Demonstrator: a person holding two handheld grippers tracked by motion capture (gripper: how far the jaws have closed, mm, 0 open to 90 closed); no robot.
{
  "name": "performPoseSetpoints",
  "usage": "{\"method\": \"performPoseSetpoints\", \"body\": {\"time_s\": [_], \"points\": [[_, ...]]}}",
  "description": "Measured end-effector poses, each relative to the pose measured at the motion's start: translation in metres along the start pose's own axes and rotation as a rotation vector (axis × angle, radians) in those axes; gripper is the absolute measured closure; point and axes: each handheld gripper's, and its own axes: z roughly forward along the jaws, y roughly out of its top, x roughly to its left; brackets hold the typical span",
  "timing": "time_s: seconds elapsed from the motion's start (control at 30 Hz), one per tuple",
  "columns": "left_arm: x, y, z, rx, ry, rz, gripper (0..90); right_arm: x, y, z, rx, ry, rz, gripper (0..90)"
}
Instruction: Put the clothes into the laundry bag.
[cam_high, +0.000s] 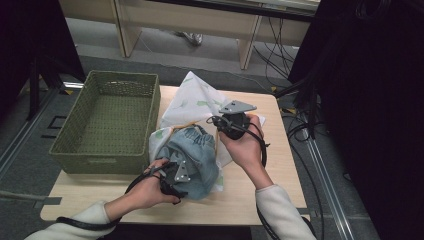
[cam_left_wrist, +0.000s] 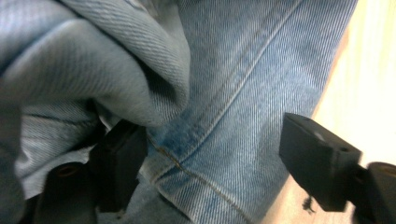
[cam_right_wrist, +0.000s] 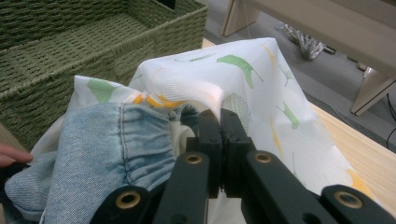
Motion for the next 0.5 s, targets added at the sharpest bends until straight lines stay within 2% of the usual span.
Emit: {"method": "performPoseSetpoints", "body": {"time_s": [0.17, 0.27, 0.4, 0.5], "points": [[-0.0003, -0.0003, -0.0006, 0.009, -0.002, 0.024, 34.2, 0.0002, -0.0005, 0.0005, 0.004, 0.003, 0.011, 90.0], [-0.0012, -0.0005, -0.0009, 0.021, -0.016, 0.048, 33.2, 0.0001, -0.0004, 0.0003, 0.005, 0.002, 0.012, 90.0], [-0.0008, -0.0021, 0.0015, 0.030, -0.022, 0.053, 32.9, 0.0001, -0.0005, 0.0008, 0.005, 0.003, 0.005, 90.0], [0.0002, -0.0026, 0.0022, 0.032, -0.020, 0.045, 35.8, 0.0000, -0.0004, 0.0007, 0.004, 0.002, 0.004, 90.0]]}}
